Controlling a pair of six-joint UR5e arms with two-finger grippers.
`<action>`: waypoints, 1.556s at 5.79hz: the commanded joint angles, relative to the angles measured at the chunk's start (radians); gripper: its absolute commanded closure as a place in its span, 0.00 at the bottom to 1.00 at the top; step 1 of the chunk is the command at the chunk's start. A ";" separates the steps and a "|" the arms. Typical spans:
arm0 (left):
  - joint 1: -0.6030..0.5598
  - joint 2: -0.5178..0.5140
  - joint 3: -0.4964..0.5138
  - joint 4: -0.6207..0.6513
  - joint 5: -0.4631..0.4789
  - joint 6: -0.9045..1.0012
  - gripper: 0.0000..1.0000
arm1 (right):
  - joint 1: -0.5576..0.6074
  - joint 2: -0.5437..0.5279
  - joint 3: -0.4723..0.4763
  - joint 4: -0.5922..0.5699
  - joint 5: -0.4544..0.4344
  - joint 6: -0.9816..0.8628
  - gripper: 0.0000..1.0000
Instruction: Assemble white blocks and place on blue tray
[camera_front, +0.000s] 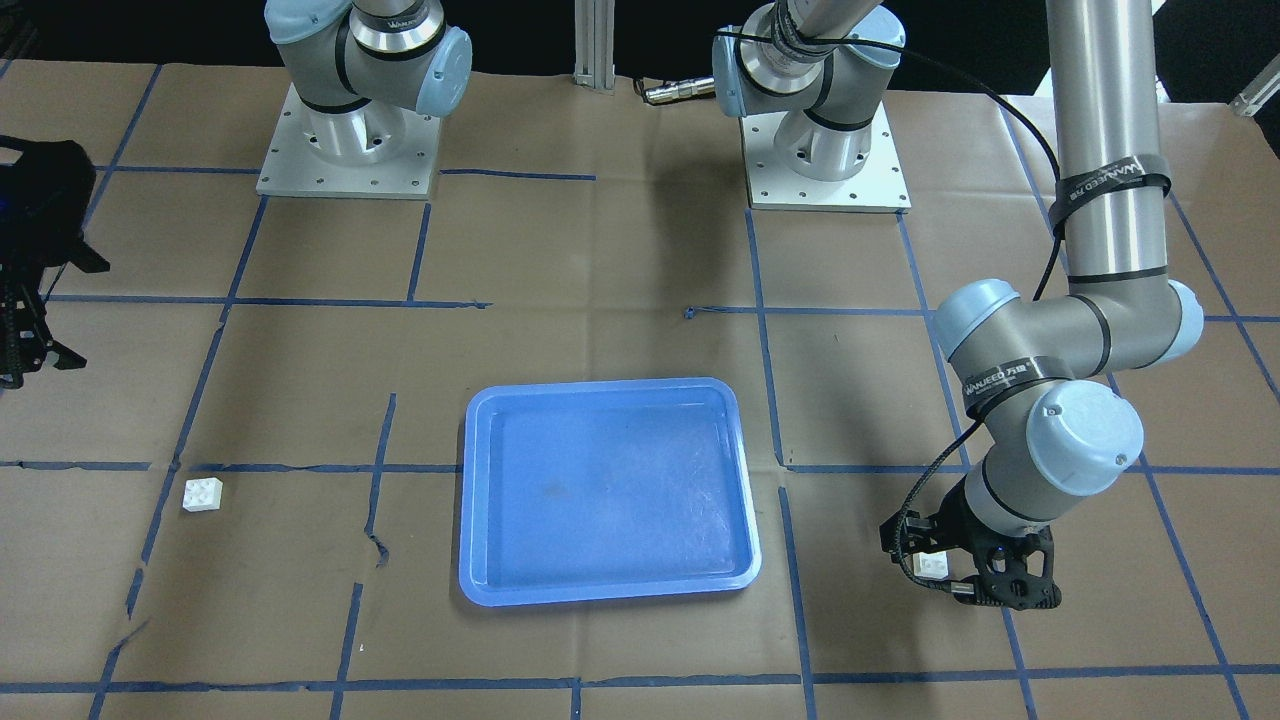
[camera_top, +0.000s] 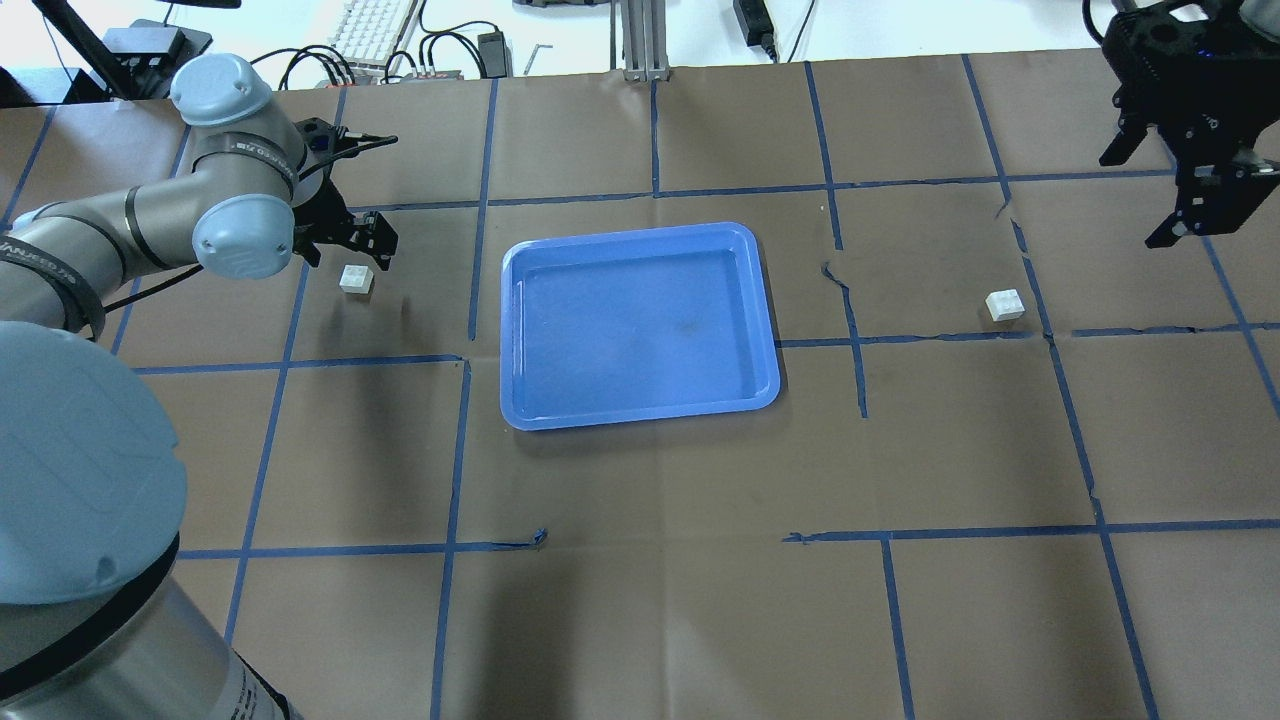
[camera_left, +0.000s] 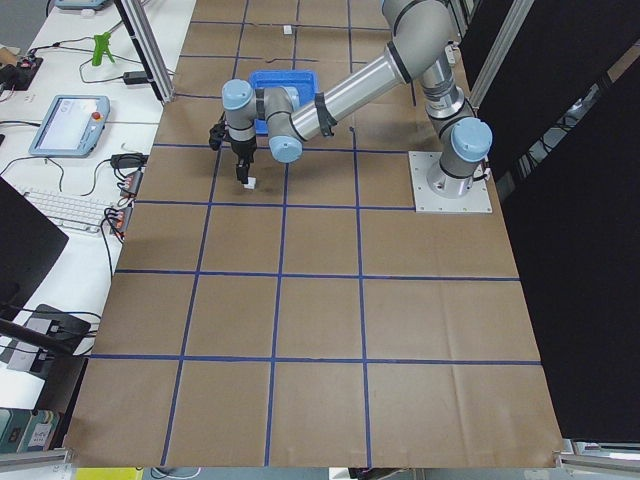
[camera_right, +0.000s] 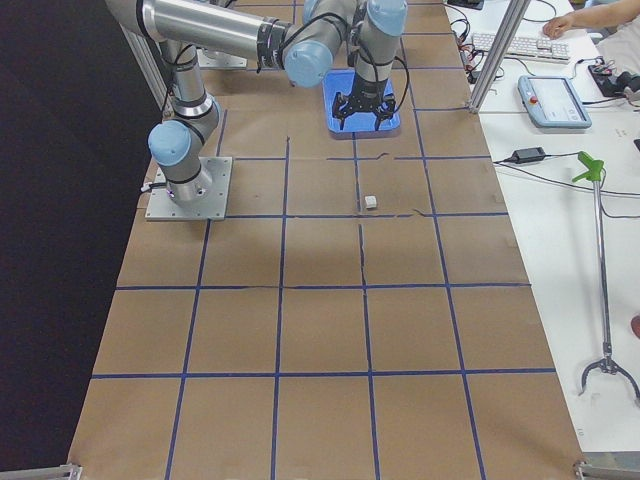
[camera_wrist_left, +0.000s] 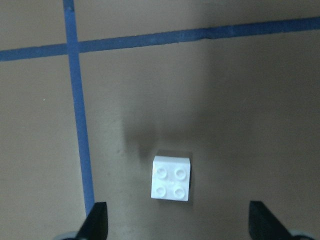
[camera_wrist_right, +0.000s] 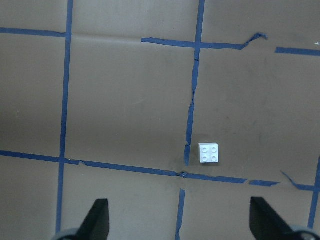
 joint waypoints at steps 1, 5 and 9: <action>0.001 -0.035 -0.008 0.016 -0.011 0.042 0.08 | -0.099 0.121 0.000 -0.026 0.204 -0.160 0.00; -0.004 -0.016 0.017 -0.004 -0.004 0.046 0.91 | -0.212 0.425 0.004 -0.038 0.483 -0.379 0.00; -0.434 0.076 0.012 -0.050 0.000 0.434 0.90 | -0.213 0.518 0.040 -0.107 0.473 -0.404 0.00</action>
